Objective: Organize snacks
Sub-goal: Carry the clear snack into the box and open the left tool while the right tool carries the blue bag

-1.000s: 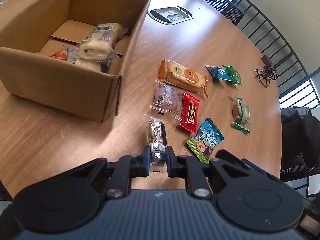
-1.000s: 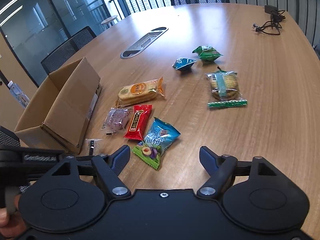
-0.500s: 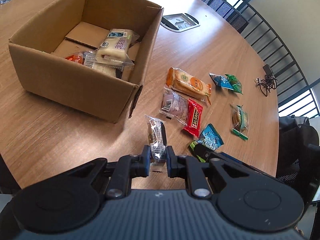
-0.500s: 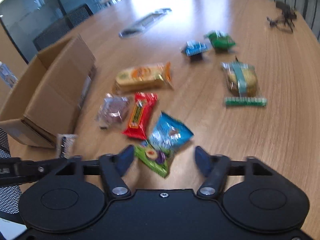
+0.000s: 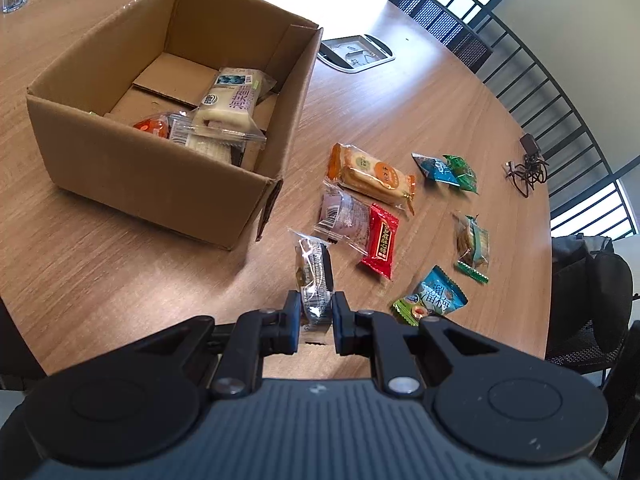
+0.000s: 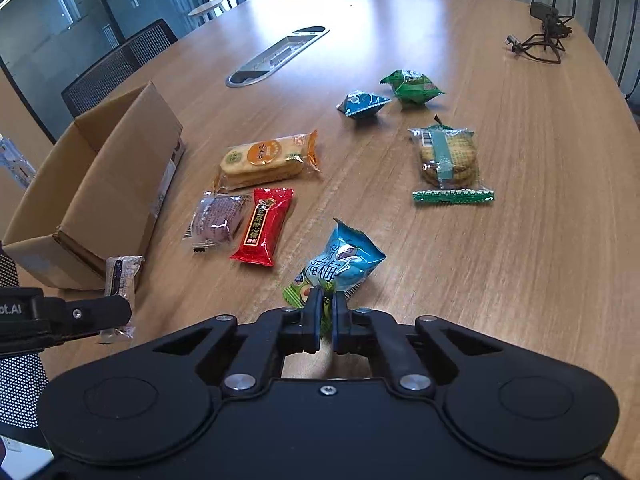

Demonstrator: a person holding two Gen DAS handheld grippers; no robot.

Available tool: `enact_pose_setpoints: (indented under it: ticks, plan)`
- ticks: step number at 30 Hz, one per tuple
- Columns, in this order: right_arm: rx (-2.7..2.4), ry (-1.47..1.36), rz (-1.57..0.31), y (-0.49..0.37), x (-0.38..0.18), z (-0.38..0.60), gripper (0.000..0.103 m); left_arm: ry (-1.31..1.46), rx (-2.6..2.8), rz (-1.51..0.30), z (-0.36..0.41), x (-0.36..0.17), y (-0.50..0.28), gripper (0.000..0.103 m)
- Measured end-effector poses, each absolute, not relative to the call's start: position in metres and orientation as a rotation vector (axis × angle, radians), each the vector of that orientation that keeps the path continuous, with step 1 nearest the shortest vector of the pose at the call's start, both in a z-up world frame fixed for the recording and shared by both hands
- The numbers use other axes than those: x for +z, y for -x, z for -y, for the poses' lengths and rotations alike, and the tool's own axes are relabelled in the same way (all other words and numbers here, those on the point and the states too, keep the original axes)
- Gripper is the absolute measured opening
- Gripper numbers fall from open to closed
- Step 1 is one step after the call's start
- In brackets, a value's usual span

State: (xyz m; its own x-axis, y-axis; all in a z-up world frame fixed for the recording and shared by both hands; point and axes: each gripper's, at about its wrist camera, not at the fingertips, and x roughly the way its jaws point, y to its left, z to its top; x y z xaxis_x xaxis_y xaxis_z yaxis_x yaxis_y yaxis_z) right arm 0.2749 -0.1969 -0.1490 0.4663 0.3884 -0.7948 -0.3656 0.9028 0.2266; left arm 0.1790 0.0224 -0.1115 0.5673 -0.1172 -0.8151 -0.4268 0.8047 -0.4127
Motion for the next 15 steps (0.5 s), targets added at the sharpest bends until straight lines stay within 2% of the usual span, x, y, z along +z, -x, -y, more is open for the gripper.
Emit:
enact_pose_setpoints:
  ticks: [15]
  plan:
    - [0.529, -0.059, -0.872, -0.259, -0.091, 0.194, 0.003, 0.598, 0.155, -0.872, -0.021, -0.062, -0.173, 0.015]
